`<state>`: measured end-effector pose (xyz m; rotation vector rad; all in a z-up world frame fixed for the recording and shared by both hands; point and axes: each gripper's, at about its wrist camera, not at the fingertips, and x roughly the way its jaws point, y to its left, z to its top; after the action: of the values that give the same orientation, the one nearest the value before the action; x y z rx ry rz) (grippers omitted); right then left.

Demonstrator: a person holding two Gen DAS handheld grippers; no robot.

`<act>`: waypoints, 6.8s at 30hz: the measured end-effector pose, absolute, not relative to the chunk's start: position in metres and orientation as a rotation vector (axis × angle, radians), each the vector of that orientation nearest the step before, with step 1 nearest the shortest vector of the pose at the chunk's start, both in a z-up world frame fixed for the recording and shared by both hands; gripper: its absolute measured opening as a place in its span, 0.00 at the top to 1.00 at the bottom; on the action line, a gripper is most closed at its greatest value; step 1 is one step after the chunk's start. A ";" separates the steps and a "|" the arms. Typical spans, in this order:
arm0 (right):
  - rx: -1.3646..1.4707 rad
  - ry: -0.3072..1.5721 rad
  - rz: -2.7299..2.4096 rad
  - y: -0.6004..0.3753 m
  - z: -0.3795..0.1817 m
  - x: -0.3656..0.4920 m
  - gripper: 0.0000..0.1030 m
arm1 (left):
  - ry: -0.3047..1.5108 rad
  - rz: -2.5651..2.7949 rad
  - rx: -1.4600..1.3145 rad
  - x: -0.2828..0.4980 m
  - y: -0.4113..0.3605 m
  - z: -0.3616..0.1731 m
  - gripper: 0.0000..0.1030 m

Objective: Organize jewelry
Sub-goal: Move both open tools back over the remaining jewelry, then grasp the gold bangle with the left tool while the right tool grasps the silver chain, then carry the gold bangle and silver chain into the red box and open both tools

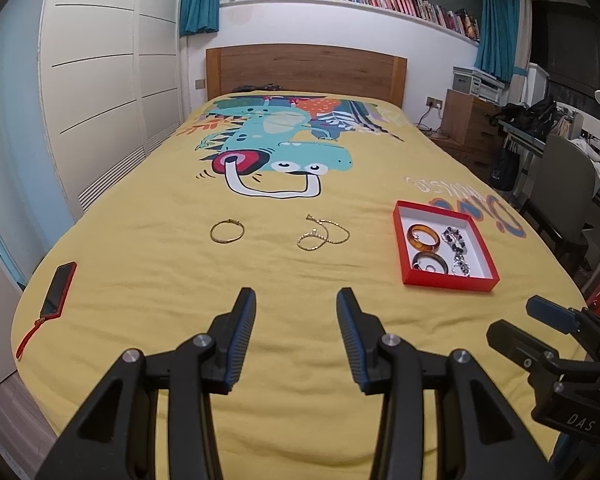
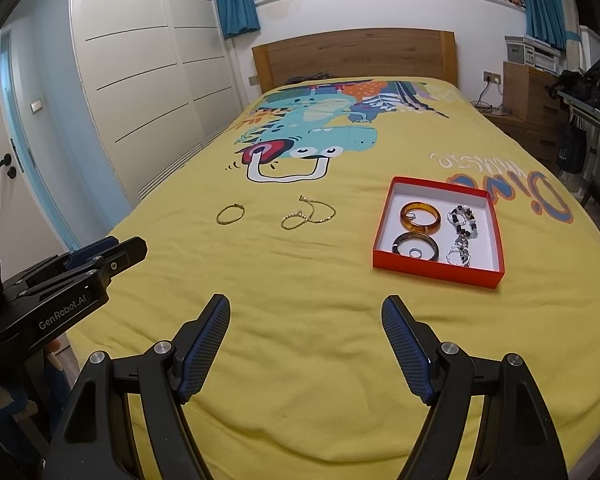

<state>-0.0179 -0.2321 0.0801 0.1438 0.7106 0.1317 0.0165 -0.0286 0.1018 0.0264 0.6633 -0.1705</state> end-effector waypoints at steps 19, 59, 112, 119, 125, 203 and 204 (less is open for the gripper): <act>0.102 0.730 0.149 -0.202 0.080 -0.010 0.25 | 0.663 -0.131 -0.019 0.016 0.007 0.100 0.61; 0.227 0.984 0.246 -0.197 -0.049 0.211 0.25 | 0.941 -0.170 -0.009 0.261 0.031 -0.033 0.51; 0.412 0.785 0.405 -0.214 0.051 0.190 0.97 | 0.856 -0.371 -0.140 0.205 0.009 0.036 0.98; 0.383 0.726 0.408 -0.215 0.085 0.142 0.97 | 0.802 -0.393 -0.140 0.163 0.005 0.066 0.97; 0.377 0.680 0.403 -0.225 0.105 0.114 0.97 | 0.759 -0.408 -0.127 0.140 -0.005 0.088 0.97; 0.508 0.832 0.066 -0.494 -0.040 0.178 0.90 | 1.101 -0.541 0.011 0.253 -0.285 -0.043 0.95; 0.510 0.833 0.063 -0.495 -0.040 0.176 0.87 | 1.104 -0.534 0.013 0.252 -0.283 -0.043 0.94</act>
<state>0.1764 -0.4946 -0.0395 0.5098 0.8331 0.0631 0.2523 -0.2834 -0.0428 0.0134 1.1037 -0.5340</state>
